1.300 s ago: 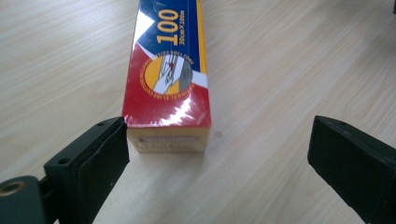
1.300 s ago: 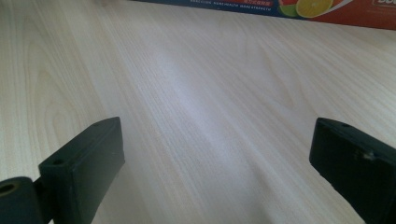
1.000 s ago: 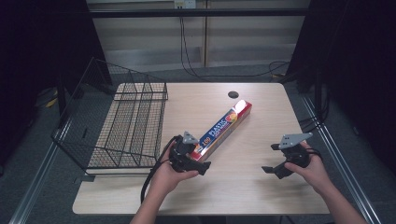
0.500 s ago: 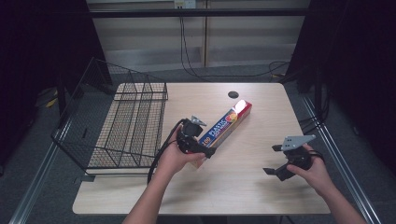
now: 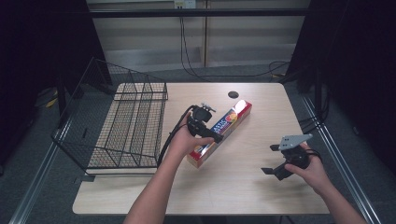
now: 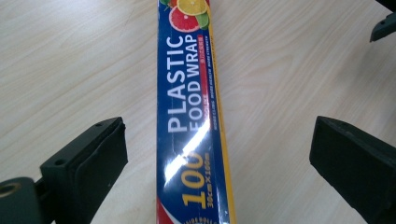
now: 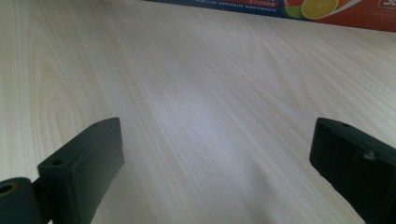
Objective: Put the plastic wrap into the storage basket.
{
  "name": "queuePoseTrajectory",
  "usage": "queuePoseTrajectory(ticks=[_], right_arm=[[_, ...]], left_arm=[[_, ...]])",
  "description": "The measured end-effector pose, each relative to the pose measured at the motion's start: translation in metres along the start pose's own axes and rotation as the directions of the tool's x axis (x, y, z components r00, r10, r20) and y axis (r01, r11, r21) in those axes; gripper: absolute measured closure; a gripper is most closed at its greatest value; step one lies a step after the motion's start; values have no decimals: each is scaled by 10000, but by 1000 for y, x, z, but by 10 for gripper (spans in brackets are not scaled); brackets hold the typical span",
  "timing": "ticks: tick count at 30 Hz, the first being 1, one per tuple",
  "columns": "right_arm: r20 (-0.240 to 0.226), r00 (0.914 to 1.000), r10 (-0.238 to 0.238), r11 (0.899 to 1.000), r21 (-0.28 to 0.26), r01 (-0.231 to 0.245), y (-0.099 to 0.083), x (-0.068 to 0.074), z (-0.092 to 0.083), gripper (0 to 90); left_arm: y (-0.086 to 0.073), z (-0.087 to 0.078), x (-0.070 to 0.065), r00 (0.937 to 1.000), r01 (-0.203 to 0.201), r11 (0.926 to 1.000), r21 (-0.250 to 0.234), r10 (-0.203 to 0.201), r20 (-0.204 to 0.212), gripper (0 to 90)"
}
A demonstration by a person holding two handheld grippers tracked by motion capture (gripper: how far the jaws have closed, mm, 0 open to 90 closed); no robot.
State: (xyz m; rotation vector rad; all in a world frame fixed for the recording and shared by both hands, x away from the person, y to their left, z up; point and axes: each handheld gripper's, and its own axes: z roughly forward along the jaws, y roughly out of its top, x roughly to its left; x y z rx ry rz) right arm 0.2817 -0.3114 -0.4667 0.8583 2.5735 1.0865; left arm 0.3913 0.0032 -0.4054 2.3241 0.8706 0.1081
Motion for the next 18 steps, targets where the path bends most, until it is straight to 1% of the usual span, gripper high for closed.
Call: queuePoseTrajectory(ticks=[2, 3, 4, 5, 6, 9, 10, 11, 12, 13, 14, 16, 17, 18], right_arm=[[-16, 10000, -65, 10000, -7, 65, 0, 0, 1, 28], [-4, 10000, -61, 10000, -10, 61, 0, 0, 1, 27], [-2, 10000, -68, 10000, -25, 68, 0, 0, 1, 27], [-28, 10000, -47, 10000, -26, 47, 0, 0, 0, 27], [-28, 10000, -47, 10000, -26, 47, 0, 0, 0, 27], [-24, 10000, -76, 9999, -73, 76, 0, -1, 0, 27], [-30, 10000, -73, 9999, -81, 73, 0, -1, 0, 27], [-8, 10000, -33, 10000, -93, 33, 1, -2, -1, 27], [-8, 10000, -33, 10000, -93, 33, 1, -2, -1, 27], [-25, 10000, -6, 9999, -110, 6, 1, -2, -1, 27], [-25, 10000, -6, 9999, -110, 6, 1, -2, -1, 27], [-26, 10000, -38, 9999, -145, 38, 1, -2, -1, 27], [-14, 10000, -47, 9999, -148, 47, 1, -3, -1, 27], [-16, 10000, -41, 9999, -150, 41, 1, -3, -1, 27]], left_arm=[[2, 2, 1, 10000, 3, 10000, 1, -3, -23, 41], [4, 4, 1, 10000, 83, 10000, -19, -83, 15, 41], [6, 6, 3, 10000, 55, 10000, 61, -55, -5, 41], [9, 10, 6, 9999, 146, 9998, 117, -146, -1, 42], [9, 10, 6, 9999, 146, 9998, 117, -146, -1, 42], [13, 17, 8, 9995, 305, 9995, 25, -305, 76, 47], [14, 20, 8, 9993, 378, 9992, 91, -379, 57, 49], [16, 25, 9, 9996, 291, 9992, 262, -291, -1, 51], [16, 25, 9, 9996, 291, 9992, 262, -291, -1, 52], [18, 30, 9, 9995, 314, 9991, 267, -315, 29, 53], [18, 30, 9, 9995, 314, 9991, 267, -315, 29, 55], [20, 34, 9, 9999, 171, 9990, 405, -170, -17, 59], [22, 38, 8, 9999, 167, 9987, 490, -167, -6, 59], [22, 38, 8, 9999, 167, 9987, 490, -167, -6, 59]])
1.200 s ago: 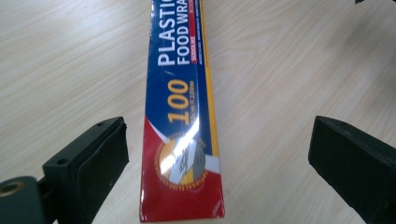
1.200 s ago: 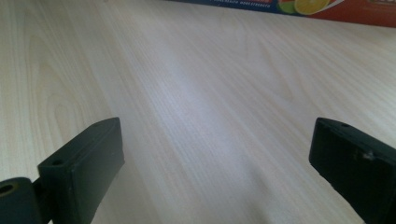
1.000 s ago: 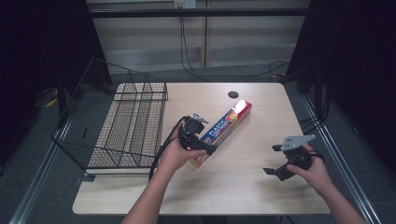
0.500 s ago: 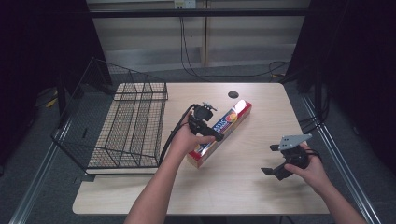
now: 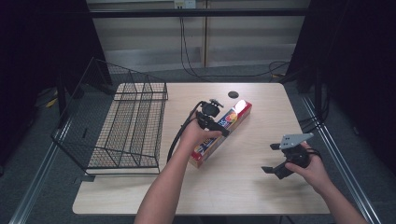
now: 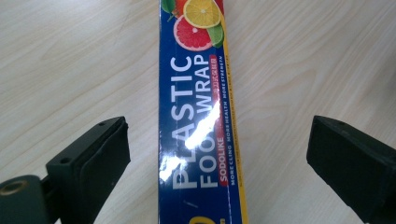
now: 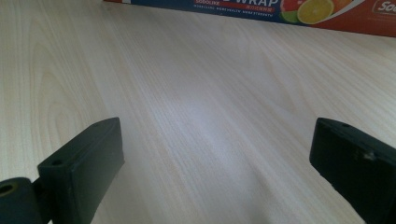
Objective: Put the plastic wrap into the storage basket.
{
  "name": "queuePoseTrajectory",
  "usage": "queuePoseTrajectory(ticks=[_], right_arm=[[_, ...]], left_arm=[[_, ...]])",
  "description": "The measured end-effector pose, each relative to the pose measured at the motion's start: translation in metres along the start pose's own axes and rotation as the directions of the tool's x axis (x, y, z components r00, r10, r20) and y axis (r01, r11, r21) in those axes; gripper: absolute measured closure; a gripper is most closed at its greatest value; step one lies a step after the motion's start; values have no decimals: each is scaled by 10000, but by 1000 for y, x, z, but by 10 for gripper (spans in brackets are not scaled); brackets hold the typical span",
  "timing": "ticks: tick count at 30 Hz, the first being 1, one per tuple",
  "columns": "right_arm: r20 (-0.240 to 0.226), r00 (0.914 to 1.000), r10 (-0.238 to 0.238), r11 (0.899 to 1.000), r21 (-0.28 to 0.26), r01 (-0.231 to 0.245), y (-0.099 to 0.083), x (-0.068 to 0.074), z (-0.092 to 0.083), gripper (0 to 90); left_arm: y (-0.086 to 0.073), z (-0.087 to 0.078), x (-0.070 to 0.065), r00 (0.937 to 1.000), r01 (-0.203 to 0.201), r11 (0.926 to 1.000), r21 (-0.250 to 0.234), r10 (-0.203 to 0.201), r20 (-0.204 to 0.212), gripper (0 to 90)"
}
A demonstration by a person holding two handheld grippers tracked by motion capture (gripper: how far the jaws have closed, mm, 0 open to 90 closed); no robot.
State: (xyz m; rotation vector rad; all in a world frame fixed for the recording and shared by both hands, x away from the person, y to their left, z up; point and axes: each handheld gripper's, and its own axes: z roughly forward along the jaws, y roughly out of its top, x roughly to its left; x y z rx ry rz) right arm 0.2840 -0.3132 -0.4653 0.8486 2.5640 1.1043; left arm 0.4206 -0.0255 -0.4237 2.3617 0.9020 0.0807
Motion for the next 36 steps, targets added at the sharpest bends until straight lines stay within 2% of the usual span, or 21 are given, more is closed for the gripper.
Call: queuePoseTrajectory(ticks=[4, 6, 10, 11, 14, 15, 17, 23, 25, 32, 36], right_arm=[[4, 10000, -10, 10000, 5, 10, 0, 0, 0, 27], [3, 10000, -22, 10000, 7, 22, 0, 0, 0, 27], [-36, 10000, -23, 10000, -2, 23, 0, 1, 0, 27], [-62, 10000, -21, 10000, -46, 20, 1, 0, 0, 27], [-31, 10000, -33, 10000, -57, 33, 1, 0, -1, 27], [-54, 10000, -28, 10000, -48, 27, 1, 0, -1, 27], [-126, 9999, -15, 10000, -30, 15, 1, 0, -1, 27], [-91, 10000, -39, 9999, -110, 38, 1, 0, -2, 27], [-64, 10000, -16, 9999, -111, 16, 1, -1, -2, 27], [-50, 10000, -16, 9999, -147, 16, 1, -1, -3, 27], [-30, 10000, -37, 9999, -124, 36, 1, -1, -2, 27]], left_arm=[[4, 8, -2, 10000, 57, 10000, -59, -57, -17, 65], [6, 11, -1, 10000, 7, 10000, 65, -8, 37, 71], [7, 18, 0, 9998, 127, 9999, 70, -126, -124, 72], [7, 21, 2, 9997, 134, 9997, 198, -130, -202, 75], [7, 24, 3, 9996, 180, 9996, 213, -176, -200, 86], [7, 27, 2, 9990, 122, 9995, 275, -110, -427, 103], [7, 29, 2, 9991, 77, 9997, 224, -67, -430, 118], [7, 40, 6, 9982, 413, 9971, 641, -384, -464, 155], [8, 41, 7, 9989, 257, 9970, 737, -227, -422, 166], [8, 49, 7, 9984, 445, 9945, 943, -409, -392, 268], [8, 50, 9, 9986, 369, 9938, 1053, -326, -422, 377]])
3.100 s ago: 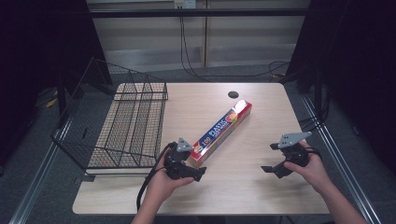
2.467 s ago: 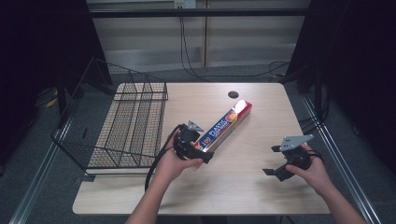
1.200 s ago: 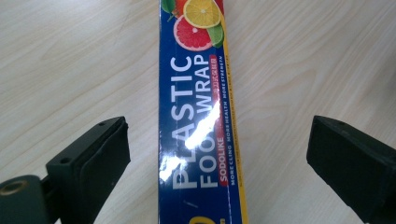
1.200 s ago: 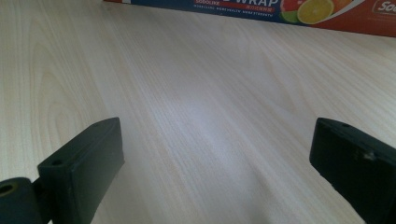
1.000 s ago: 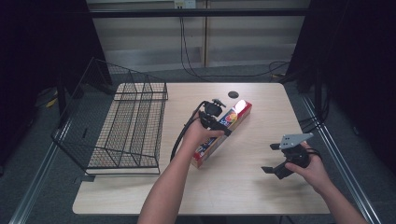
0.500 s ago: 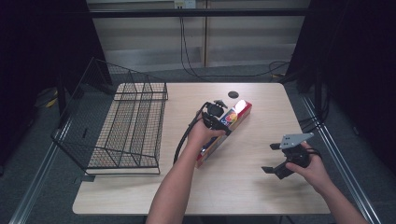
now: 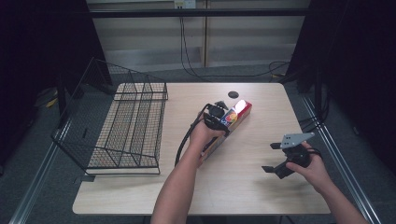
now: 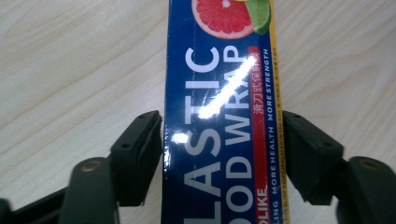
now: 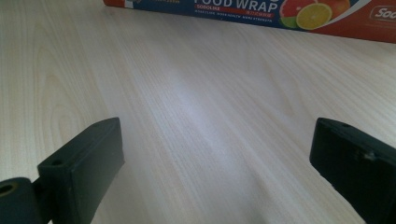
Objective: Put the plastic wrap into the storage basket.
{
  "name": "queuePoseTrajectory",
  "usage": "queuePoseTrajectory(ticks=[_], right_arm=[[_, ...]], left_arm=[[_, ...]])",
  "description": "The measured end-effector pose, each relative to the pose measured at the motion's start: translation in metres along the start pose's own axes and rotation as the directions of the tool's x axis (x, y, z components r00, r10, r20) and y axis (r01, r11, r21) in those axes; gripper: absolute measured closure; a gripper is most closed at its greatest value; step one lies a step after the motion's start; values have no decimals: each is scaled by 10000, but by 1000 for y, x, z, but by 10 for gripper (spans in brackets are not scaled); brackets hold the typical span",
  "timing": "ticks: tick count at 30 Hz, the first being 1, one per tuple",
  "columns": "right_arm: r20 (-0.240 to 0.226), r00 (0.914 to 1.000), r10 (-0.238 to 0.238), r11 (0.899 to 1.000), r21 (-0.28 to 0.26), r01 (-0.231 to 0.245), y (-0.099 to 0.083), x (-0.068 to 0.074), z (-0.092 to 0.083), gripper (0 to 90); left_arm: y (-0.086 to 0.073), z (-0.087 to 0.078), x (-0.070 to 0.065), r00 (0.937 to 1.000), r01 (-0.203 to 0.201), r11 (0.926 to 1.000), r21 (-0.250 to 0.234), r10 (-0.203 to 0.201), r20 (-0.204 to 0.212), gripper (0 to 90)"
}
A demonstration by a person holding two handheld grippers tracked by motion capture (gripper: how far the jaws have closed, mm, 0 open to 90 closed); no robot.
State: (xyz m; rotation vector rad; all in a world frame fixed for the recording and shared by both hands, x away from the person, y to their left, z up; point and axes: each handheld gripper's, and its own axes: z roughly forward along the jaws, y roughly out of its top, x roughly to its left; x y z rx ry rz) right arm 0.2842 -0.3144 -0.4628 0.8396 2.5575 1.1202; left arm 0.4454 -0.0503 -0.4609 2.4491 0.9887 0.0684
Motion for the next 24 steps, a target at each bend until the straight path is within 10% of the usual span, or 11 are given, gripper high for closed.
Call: queuePoseTrajectory(ticks=[15, 24], right_arm=[[-63, 10000, -54, 10000, -39, 54, 1, 0, 1, 27], [-21, 10000, -58, 10000, -71, 58, 2, 1, 1, 27]], left_arm=[[9, -23, -2, 9995, 250, 9850, 1710, -214, -227, 451], [9, -61, 9, 9956, 927, 9811, 1701, -888, -301, 452]])
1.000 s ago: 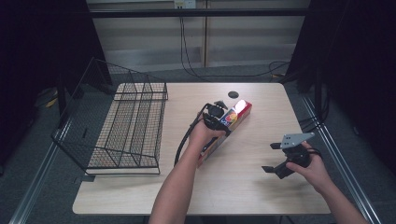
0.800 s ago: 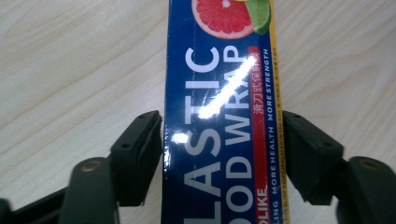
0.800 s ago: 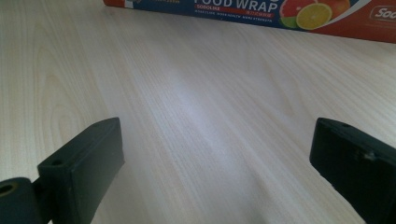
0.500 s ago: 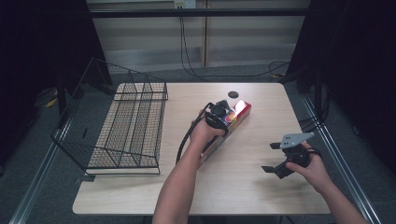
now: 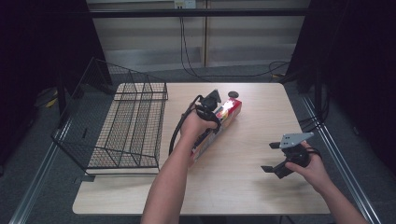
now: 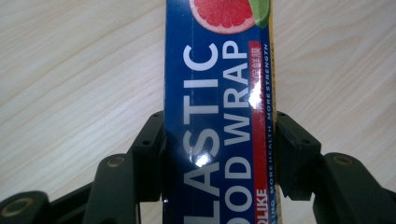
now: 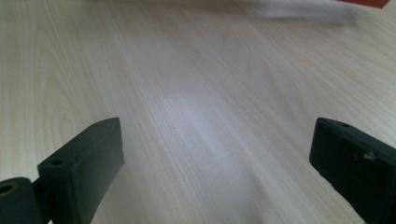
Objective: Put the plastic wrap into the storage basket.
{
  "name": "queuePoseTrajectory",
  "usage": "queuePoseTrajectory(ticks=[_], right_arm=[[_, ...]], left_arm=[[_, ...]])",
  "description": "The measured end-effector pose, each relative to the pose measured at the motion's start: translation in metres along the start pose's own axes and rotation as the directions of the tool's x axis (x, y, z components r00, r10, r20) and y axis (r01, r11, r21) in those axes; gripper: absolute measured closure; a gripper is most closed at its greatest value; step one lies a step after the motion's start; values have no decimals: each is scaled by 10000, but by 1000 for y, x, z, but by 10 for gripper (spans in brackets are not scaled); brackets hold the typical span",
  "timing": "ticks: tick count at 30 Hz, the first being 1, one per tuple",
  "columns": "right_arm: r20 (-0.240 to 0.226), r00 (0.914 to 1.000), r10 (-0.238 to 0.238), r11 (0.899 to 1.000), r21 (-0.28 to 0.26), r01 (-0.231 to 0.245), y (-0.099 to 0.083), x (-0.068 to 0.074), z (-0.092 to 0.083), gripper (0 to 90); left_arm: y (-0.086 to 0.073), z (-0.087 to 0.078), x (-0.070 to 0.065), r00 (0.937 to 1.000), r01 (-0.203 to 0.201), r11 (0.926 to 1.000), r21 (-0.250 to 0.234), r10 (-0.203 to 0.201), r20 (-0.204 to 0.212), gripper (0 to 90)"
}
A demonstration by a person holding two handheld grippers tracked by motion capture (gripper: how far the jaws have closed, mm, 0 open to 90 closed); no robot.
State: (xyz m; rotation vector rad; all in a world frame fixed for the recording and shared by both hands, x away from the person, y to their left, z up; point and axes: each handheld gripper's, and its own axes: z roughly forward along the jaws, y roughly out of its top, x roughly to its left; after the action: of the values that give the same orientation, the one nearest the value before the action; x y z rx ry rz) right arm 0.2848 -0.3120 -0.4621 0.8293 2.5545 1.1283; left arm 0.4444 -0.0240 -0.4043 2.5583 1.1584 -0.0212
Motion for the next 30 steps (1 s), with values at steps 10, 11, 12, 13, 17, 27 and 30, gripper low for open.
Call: queuePoseTrajectory(ticks=[10, 11, 12, 13, 17, 27, 30], right_arm=[[21, 10000, -65, 10000, -18, 65, 1, 0, 1, 27], [-46, 10000, -47, 10000, -16, 47, 1, 0, 1, 27], [-46, 10000, -47, 10000, -16, 47, 1, 0, 1, 27], [-73, 10000, -68, 10000, 5, 68, 1, 0, 1, 27], [0, 10000, -93, 9999, -53, 93, 1, 0, 1, 27], [-13, 9999, -122, 9999, -74, 122, 2, 0, 1, 27], [-20, 9999, -130, 9999, -75, 130, 2, 0, 1, 27]], left_arm=[[-5, -34, 10, 9983, 569, 9984, 39, -568, -105, 451], [-6, -42, 13, 9979, 616, 9980, 148, -613, -232, 451], [-6, -42, 13, 9979, 616, 9980, 148, -613, -232, 451], [-6, -46, 14, 9976, 646, 9978, 116, -643, -253, 451], [-10, -62, 19, 9940, 1068, 9942, 93, -1065, -262, 451], [-12, -89, 28, 9893, 1426, 9897, 104, -1422, -316, 451], [-13, -96, 30, 9860, 1636, 9865, -3, -1635, -313, 451]])
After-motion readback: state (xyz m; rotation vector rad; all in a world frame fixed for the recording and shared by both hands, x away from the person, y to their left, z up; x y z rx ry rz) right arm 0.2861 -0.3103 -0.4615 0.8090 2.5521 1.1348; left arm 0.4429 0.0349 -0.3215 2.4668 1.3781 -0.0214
